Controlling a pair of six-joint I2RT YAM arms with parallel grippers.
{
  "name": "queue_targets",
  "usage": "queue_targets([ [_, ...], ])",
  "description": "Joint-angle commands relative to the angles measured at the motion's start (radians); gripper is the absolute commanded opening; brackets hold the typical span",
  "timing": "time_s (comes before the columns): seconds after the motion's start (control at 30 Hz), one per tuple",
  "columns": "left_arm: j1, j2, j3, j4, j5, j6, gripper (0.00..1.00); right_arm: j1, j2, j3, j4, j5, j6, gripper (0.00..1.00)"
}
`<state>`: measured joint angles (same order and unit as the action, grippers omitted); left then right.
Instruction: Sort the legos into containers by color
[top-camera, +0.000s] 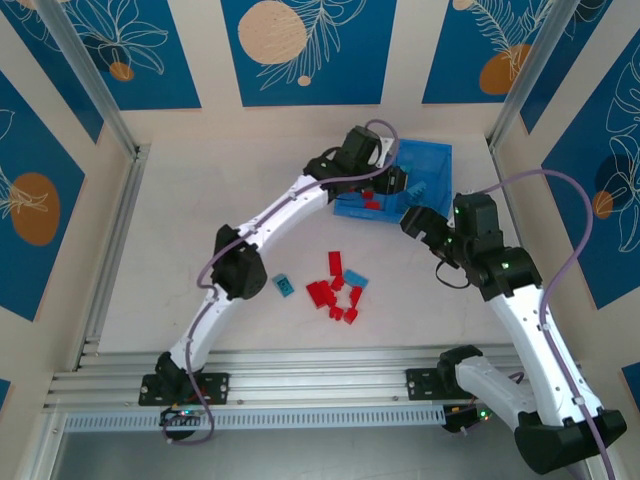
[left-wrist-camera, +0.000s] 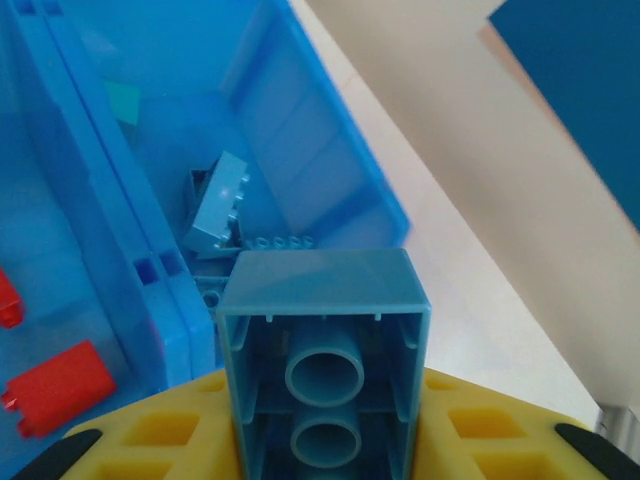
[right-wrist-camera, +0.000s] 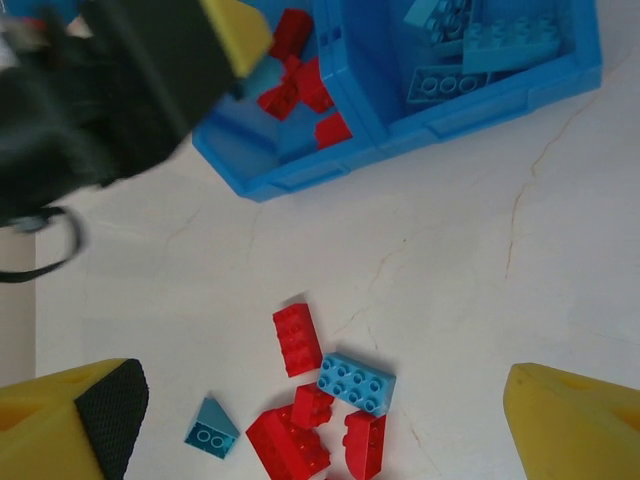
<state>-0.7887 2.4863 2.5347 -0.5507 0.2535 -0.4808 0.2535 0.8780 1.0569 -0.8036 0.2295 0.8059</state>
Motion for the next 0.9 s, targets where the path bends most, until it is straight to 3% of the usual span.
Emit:
queue_targets([
  [0.0,-0.026,0.065,0.096,0.160,-0.091,-0.068,0.37,-0.008,-0.023,0.032,-0.034,0.055,0.033,0.93],
  [0.13,-0.039,0.155,0.198,0.243,-0.176,-0.129,0.37,-0.010,-0.043,0.041,-0.053,0.060,0.037,0.93],
  [0.3,-0.040,0.221,0.232,0.327,-0.314,-0.227,0.47,-0.012,-0.065,0.055,-0.073,0.072,0.036,0.93],
  [0.47,-0.036,0.237,0.265,0.352,-0.336,-0.252,0.64,-0.013,-0.091,0.048,-0.093,0.083,0.039,0.93],
  [0.7,-0.034,0.102,0.259,0.213,-0.286,-0.070,0.74,-0.014,-0.121,0.011,-0.107,0.079,0.053,0.93],
  [0.87,-0.026,-0.071,0.172,0.073,-0.218,0.111,0.79,-0.014,-0.123,-0.047,-0.069,0.051,-0.033,0.93],
])
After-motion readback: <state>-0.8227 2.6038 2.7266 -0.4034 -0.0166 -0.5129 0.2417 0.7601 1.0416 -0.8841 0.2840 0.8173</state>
